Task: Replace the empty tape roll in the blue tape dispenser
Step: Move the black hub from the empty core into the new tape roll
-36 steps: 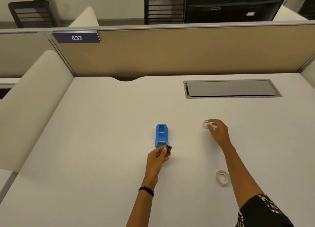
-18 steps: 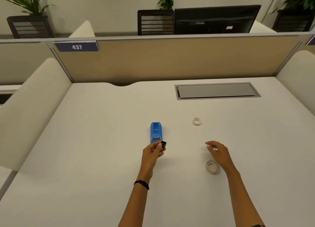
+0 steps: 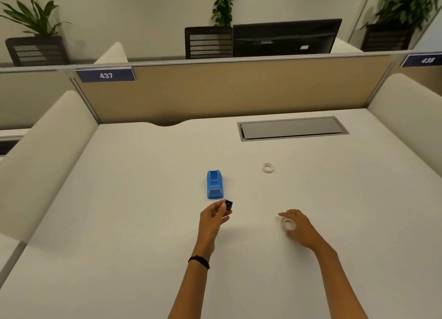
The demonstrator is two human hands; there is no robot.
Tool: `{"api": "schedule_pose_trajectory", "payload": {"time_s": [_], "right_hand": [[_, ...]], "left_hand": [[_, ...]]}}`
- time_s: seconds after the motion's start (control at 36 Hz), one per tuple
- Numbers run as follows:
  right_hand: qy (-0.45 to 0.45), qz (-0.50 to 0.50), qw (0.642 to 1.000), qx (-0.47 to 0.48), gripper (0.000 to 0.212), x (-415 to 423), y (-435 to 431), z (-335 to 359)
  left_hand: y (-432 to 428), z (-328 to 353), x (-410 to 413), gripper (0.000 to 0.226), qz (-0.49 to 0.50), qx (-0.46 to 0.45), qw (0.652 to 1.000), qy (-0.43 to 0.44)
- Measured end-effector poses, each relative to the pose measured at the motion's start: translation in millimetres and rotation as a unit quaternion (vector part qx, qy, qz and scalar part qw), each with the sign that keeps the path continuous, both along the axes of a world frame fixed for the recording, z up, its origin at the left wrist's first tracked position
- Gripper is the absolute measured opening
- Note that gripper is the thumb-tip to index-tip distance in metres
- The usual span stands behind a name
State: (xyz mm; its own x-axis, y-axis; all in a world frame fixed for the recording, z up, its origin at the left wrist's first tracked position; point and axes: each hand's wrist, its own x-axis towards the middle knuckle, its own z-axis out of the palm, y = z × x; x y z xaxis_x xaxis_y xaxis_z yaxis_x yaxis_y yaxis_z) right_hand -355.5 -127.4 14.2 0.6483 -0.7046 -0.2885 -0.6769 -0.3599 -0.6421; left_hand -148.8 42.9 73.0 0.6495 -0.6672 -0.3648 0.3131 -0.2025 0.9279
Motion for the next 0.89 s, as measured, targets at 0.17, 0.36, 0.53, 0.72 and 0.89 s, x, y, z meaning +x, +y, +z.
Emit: {"api": "schedule_pose_trajectory", "payload": {"time_s": [0.17, 0.36, 0.53, 0.72, 0.89], "right_hand": [[-0.003, -0.035, 0.998, -0.056, 0.042, 0, 20, -12], [-0.022, -0.059, 0.993, -0.095, 0.030, 4, 31, -11], [-0.162, -0.129, 0.978, 0.018, 0.024, 22, 38, 4], [-0.269, -0.158, 0.935, 0.170, 0.020, 53, 55, 30], [-0.285, -0.128, 0.929, 0.200, 0.029, 69, 64, 47]], "left_hand": [[8, 2, -4, 0.032, 0.003, 0.002, 1.000, 0.001], [16, 5, -6, 0.033, 0.009, 0.002, 1.000, -0.003], [18, 5, -8, 0.031, 0.004, -0.005, 1.000, -0.004], [18, 11, -12, 0.033, -0.013, -0.022, 0.999, -0.023], [17, 12, -15, 0.031, -0.015, -0.035, 0.999, -0.034]]}}
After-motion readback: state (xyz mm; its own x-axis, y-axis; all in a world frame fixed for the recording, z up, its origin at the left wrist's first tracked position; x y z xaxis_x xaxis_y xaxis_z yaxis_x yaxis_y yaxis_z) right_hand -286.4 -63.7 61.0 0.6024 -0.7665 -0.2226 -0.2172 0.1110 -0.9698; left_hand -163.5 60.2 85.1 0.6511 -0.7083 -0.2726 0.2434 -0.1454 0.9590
